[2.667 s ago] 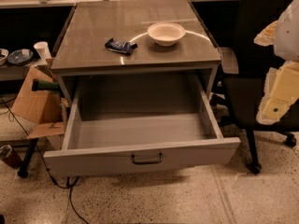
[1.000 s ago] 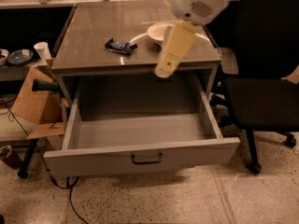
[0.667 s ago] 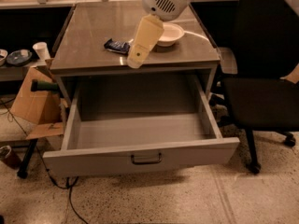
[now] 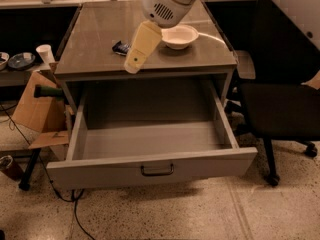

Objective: Place rxbar blueberry into top drawer

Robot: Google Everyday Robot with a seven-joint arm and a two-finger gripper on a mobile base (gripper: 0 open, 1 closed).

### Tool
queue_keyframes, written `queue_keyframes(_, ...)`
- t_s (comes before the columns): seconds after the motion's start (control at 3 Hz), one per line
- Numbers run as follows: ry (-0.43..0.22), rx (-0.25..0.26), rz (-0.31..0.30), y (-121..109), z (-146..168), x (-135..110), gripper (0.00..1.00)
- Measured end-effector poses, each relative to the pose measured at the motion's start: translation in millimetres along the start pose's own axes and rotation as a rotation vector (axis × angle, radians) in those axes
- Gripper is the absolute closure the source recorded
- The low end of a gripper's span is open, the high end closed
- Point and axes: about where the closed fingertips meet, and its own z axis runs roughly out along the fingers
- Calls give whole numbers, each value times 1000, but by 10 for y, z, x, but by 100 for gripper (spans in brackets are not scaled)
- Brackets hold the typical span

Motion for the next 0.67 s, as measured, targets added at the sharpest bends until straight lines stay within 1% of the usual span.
queue_keyframes(0.33, -22, 3, 27, -234, 441, -282, 0)
queue_keyframes(0.67, -34, 1, 88, -502, 1013, -537, 0)
